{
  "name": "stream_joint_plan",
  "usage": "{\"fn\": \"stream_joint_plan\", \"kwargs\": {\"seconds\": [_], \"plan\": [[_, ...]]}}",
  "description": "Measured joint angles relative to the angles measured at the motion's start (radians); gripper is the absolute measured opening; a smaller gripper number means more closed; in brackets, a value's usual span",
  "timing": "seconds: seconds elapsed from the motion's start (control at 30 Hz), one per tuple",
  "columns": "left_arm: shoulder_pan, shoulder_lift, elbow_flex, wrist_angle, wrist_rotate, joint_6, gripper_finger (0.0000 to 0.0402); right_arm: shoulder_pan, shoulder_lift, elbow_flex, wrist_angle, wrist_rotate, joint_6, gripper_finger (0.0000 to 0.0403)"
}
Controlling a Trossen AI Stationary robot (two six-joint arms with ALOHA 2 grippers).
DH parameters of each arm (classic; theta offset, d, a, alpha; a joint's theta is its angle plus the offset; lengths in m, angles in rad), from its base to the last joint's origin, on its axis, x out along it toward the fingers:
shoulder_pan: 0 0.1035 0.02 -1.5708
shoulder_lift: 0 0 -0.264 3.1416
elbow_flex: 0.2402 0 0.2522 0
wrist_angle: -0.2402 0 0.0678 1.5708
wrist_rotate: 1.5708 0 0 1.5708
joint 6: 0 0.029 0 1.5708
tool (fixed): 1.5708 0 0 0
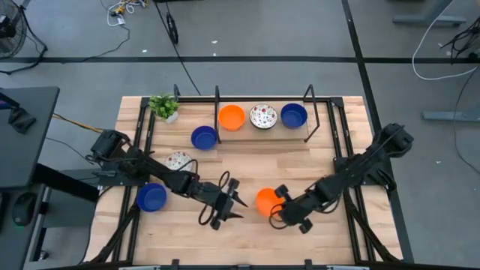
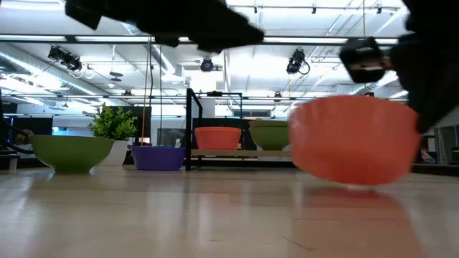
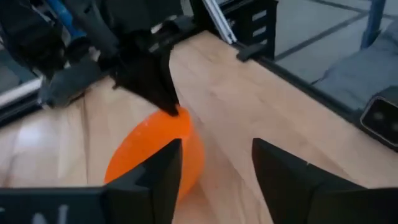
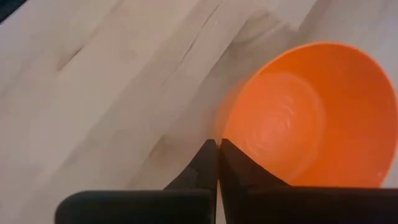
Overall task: Pick & Place Mini bowls
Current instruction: Stack the orange bowl on top of the orange bowl on the shelf
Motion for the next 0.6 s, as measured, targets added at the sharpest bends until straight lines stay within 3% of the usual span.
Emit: {"fn": "stream_joint_plan", "kwargs": {"seconds": [0.17,0.27,0.6], "plan": [[0.018,0.043,0.067,-0.085,-0.002,0.056,0.0248,-0.036,0.037,0.096,-0.095,0.017,-0.093,0.0004],[0.033,0.072,0.105,-0.143,-0.006,0.06,0.0253,-0.05,0.043,0.126,-0.108,0.038,-0.124,0.0004],[0.07,0.122,0.142,-0.163,-0.044,0.043,0.0173,-0.085,0.043,0.129,-0.099,0.047,-0.173,0.0003]]}}
